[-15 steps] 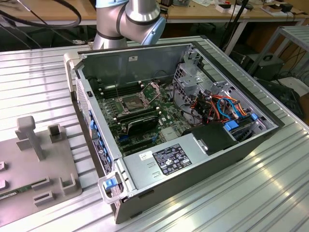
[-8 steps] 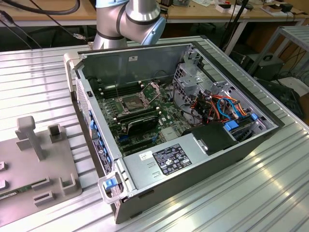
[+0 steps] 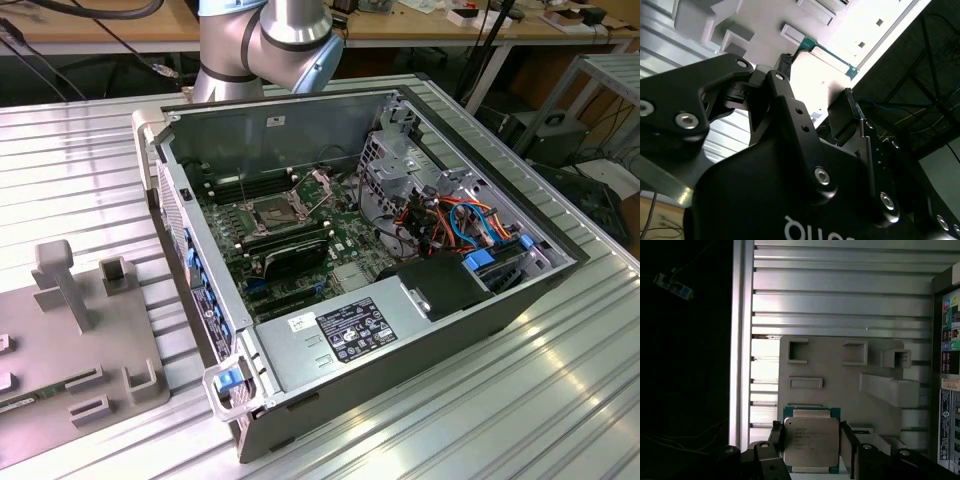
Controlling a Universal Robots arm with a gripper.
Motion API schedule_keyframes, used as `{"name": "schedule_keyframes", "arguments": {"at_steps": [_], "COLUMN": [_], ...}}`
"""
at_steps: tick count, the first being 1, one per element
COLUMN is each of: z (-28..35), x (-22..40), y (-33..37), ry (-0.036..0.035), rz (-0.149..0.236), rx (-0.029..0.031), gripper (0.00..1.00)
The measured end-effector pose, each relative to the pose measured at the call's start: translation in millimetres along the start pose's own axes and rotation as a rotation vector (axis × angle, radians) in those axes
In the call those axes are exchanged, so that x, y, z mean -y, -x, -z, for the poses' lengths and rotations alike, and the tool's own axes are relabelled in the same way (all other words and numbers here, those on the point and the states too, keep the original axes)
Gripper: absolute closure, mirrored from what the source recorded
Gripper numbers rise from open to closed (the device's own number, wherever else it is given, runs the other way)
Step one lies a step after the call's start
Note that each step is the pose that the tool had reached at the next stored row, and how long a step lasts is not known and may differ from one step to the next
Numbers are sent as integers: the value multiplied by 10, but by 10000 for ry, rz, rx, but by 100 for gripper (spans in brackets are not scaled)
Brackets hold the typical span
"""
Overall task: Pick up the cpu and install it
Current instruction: 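Pick up the cpu and move it towards the insertion slot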
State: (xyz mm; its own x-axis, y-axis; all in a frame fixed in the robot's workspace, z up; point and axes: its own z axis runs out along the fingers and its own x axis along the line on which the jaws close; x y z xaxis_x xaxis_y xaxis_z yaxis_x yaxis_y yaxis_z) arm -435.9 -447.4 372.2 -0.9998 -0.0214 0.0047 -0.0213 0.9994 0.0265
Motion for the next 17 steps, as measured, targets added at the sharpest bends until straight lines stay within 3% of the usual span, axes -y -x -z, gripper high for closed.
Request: {"name": "schedule_keyframes", "arguments": {"at_steps": [10, 14, 17], "z": [32, 99, 206], "x": [-1, -3, -5], "y": [0, 0, -1], "ry": [0, 1, 1], "rz": [0, 0, 0], "rx": [0, 0, 1], "gripper": [45, 45, 45]}}
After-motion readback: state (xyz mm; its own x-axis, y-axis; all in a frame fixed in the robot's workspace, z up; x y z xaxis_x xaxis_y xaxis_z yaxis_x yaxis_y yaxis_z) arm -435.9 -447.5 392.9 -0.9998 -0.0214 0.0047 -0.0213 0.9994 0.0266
